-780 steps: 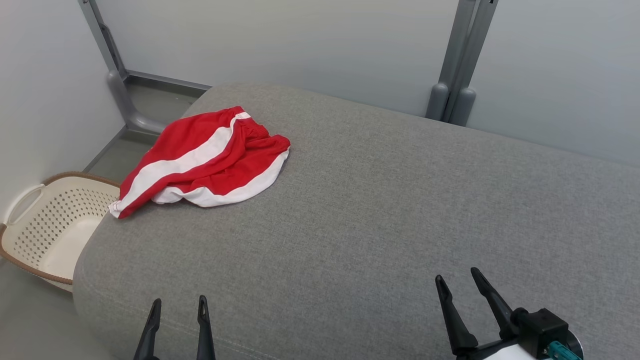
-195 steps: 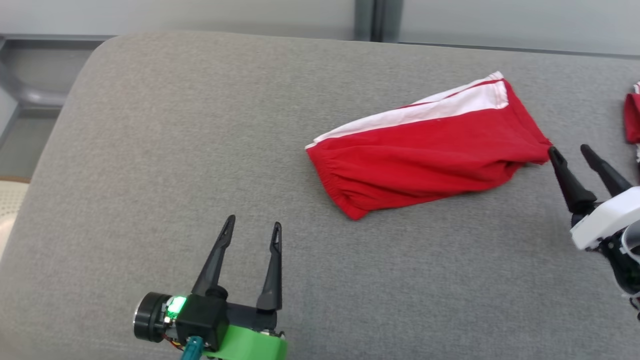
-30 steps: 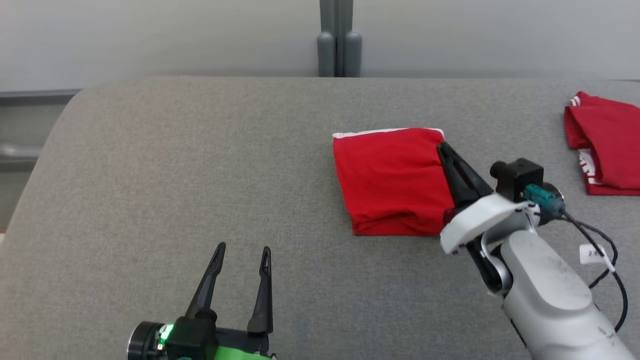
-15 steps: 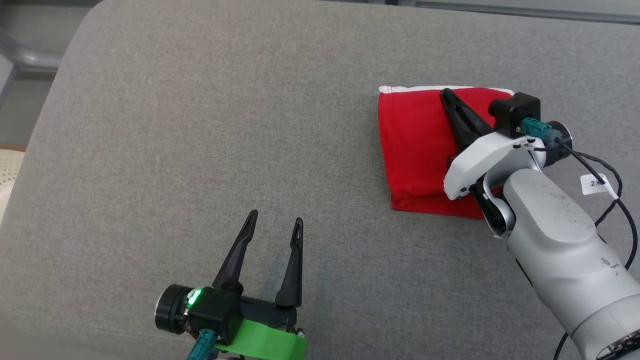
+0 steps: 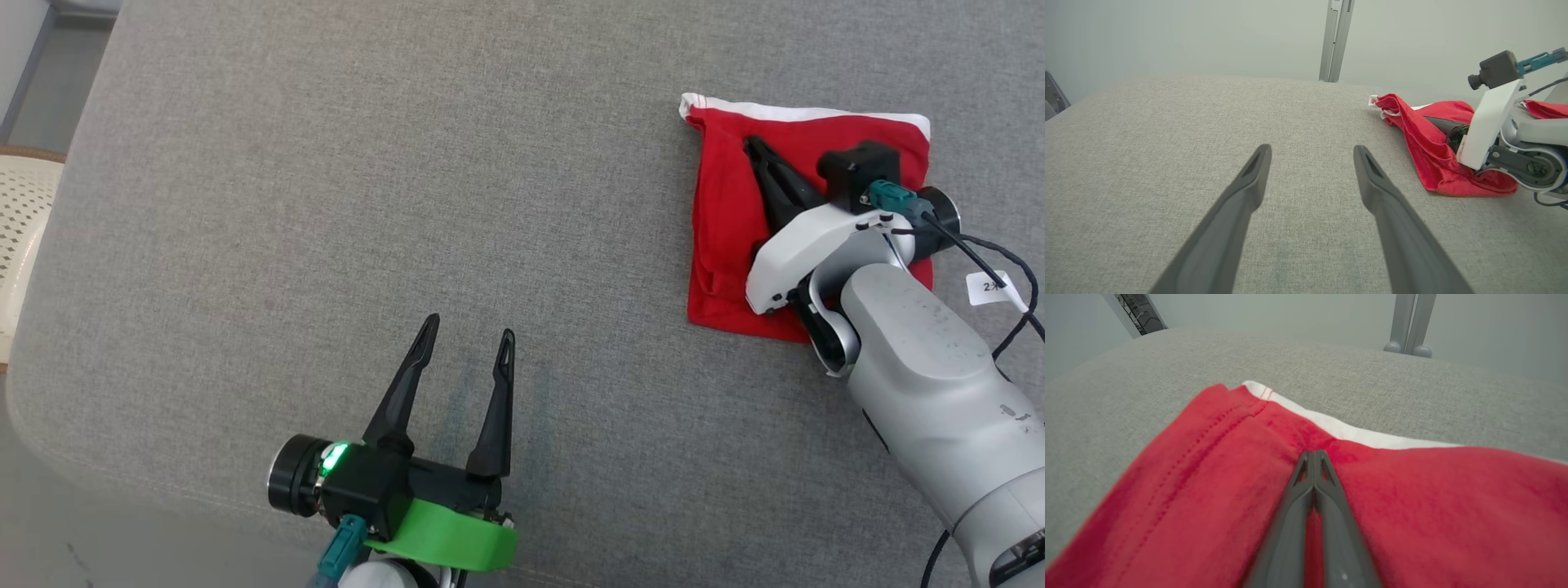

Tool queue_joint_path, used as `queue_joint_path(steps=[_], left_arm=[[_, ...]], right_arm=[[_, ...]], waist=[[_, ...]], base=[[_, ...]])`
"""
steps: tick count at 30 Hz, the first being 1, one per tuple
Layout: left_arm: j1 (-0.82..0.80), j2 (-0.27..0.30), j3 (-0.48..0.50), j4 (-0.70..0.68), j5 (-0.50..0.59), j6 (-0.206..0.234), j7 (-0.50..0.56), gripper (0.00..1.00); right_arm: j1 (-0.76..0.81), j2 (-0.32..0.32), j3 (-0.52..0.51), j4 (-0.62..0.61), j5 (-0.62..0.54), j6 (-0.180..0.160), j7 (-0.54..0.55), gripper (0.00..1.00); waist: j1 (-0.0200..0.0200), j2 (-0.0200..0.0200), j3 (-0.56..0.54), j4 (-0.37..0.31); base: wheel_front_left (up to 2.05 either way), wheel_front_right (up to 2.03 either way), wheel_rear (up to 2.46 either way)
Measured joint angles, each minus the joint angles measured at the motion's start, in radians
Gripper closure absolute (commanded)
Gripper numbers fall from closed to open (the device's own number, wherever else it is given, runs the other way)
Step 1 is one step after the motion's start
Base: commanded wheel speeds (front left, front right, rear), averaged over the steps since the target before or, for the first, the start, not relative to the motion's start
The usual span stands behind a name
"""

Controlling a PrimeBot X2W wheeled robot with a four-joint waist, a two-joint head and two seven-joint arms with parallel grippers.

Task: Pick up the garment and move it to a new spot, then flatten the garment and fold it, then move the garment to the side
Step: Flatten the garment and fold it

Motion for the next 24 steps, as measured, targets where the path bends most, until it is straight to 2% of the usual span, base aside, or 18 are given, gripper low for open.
queue_joint_path(steps=[6, 11, 20, 24], left_arm=[[-0.003, 0.000, 0.002, 0.009, 0.000, 0.004, 0.000, 0.00], [0.001, 0.000, 0.004, 0.015, 0.002, 0.001, 0.000, 0.00], [0.007, 0.000, 0.007, 0.025, 0.012, -0.011, 0.000, 0.00], [0.014, 0.000, 0.023, 0.025, 0.024, -0.011, 0.000, 0.00]], right_arm=[[0.031, -0.008, -0.032, -0.101, -0.046, 0.000, 0.002, 1.00], [0.091, 0.031, -0.036, -0.202, -0.096, 0.001, 0.003, 1.00], [0.128, 0.070, -0.022, -0.110, -0.077, 0.000, 0.002, 1.00], [0.127, 0.076, -0.021, -0.147, -0.070, 0.000, 0.003, 1.00]], waist=[[0.0000, 0.0000, -0.003, 0.001], [0.0001, 0.0000, -0.029, -0.022], [0.0001, 0.0000, -0.065, -0.032], [0.0001, 0.0000, -0.076, -0.035]], base=[[0.00, 0.00, 0.00], [0.00, 0.00, 0.00], [0.00, 0.00, 0.00], [0.00, 0.00, 0.00]])
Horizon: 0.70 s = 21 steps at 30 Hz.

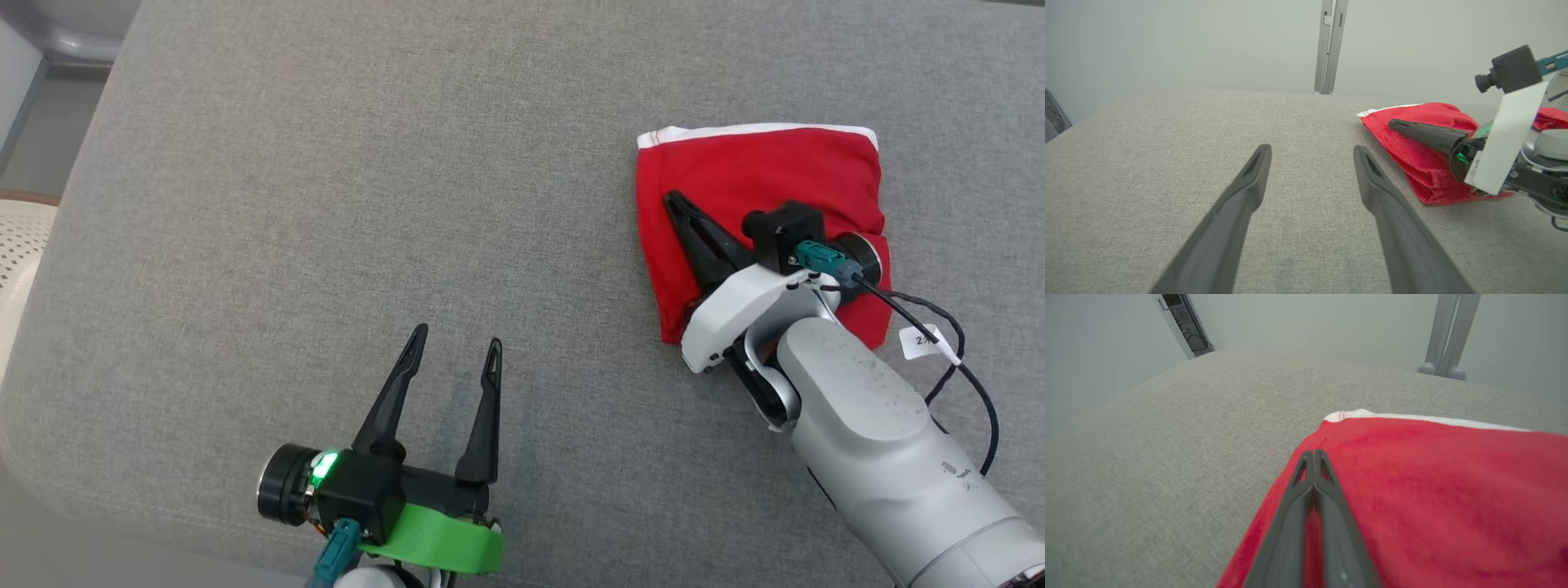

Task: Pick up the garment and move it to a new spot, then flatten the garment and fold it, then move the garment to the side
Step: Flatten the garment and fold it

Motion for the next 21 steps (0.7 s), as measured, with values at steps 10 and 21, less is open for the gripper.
queue_joint_path(steps=[10, 21], left_arm=[[0.039, 0.000, 0.065, -0.016, 0.016, 0.006, 0.000, 0.00], [0.125, 0.000, 0.222, -0.040, 0.002, 0.024, 0.000, 0.00]], right_arm=[[0.089, -0.017, -0.127, -0.243, -0.059, 0.000, 0.000, 0.00], [0.355, -0.020, -0.237, -0.439, -0.066, 0.000, 0.000, 0.00]], waist=[[-0.0001, 0.0000, -0.054, -0.074], [-0.0001, 0.0000, -0.155, -0.203]], base=[[0.00, 0.00, 0.00], [0.00, 0.00, 0.00]])
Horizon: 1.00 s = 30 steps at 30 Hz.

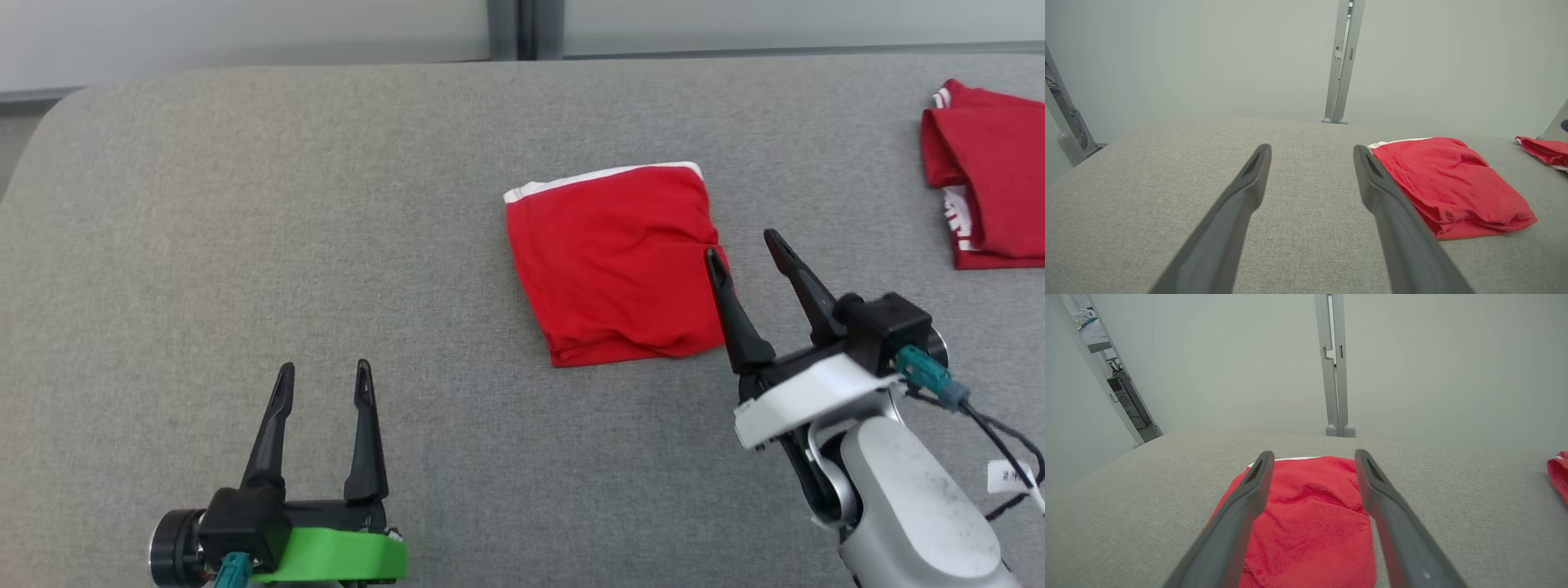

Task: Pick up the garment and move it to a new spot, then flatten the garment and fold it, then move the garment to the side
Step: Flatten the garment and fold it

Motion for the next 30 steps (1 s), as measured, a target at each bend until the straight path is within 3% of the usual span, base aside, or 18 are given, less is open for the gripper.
queue_joint_path(steps=[16, 30], left_arm=[[0.131, 0.000, 0.053, -0.009, 0.029, -0.039, 0.000, 0.00], [0.175, 0.000, 0.069, 0.018, 0.072, -0.014, 0.000, 0.00]], right_arm=[[0.281, 0.026, -0.079, -0.141, -0.042, 0.000, 0.000, 0.00], [0.360, 0.049, -0.085, -0.144, -0.068, 0.000, 0.000, 0.00]], waist=[[-0.0001, 0.0000, -0.168, -0.118], [0.0000, 0.0000, -0.224, -0.103]], base=[[0.00, 0.00, 0.00], [0.00, 0.00, 0.00]])
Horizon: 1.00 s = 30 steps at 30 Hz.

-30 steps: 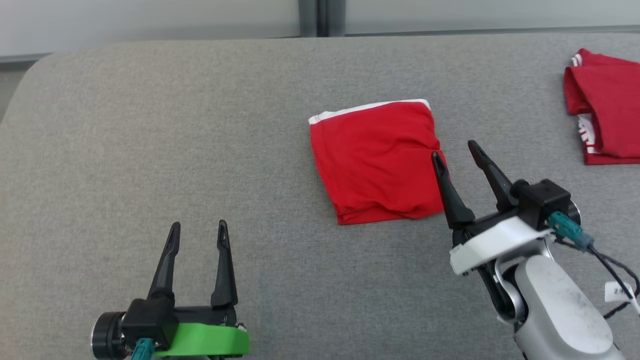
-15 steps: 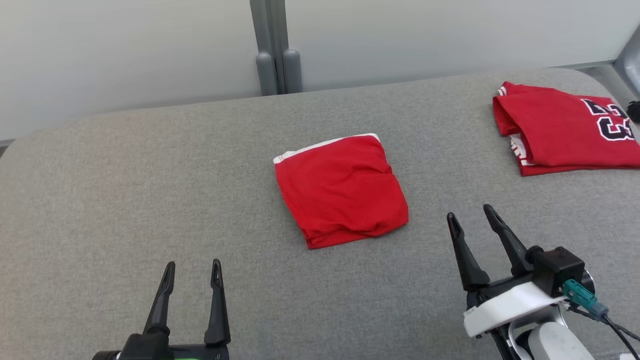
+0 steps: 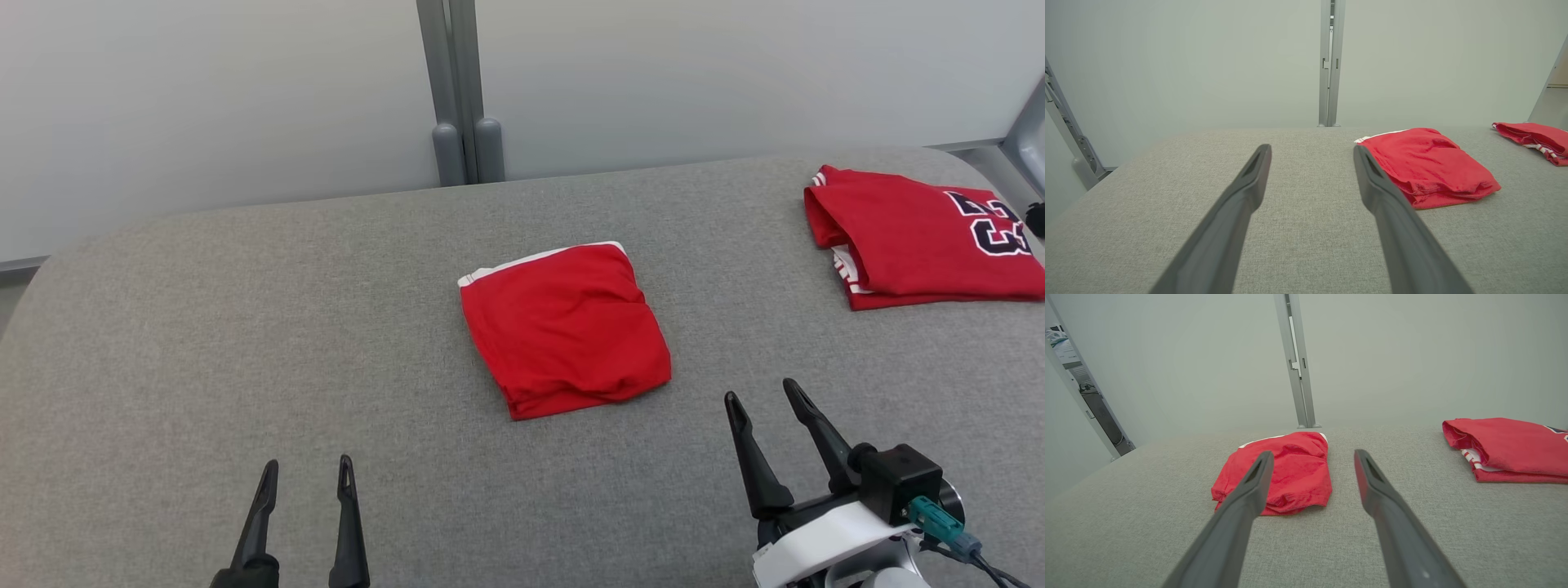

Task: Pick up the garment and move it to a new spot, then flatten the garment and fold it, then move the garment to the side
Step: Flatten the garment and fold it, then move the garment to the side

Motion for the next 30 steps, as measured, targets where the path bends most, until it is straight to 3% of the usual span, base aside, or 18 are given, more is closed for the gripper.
queue_joint_path(steps=[30], left_arm=[[0.006, 0.000, 0.002, 0.024, 0.007, 0.020, 0.000, 0.00]], right_arm=[[0.013, -0.011, 0.017, 0.015, -0.001, 0.000, 0.000, 0.00]], waist=[[0.0000, 0.0000, -0.022, 0.020]], base=[[0.00, 0.00, 0.00]])
